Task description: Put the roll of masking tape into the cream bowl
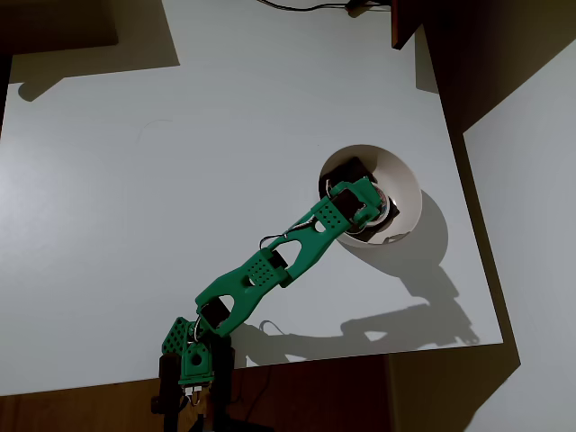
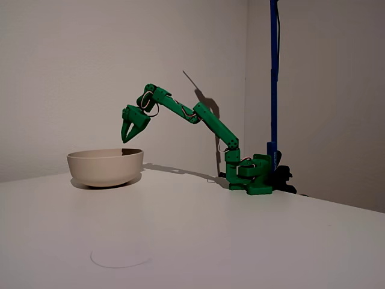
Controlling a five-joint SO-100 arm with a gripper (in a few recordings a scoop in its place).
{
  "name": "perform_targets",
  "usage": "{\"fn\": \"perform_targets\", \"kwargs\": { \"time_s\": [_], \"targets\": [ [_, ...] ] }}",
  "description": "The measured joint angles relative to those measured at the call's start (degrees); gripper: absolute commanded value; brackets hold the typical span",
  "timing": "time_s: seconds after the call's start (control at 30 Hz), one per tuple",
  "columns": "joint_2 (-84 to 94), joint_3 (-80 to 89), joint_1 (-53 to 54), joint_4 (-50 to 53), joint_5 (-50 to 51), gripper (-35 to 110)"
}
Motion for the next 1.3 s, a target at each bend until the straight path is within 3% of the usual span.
{"fn": "perform_targets", "kwargs": {
  "time_s": [0.4,0.8,1.03,1.3],
  "targets": [
    [14.6,0.0,-11.7,10.4,0.8,-8],
    [36.1,1.7,-39.3,17.8,-2.5,-8],
    [57.7,18.4,-53.3,17.8,-4.5,-8],
    [79.5,44.3,-58.4,17.1,-4.3,-8]
  ]
}}
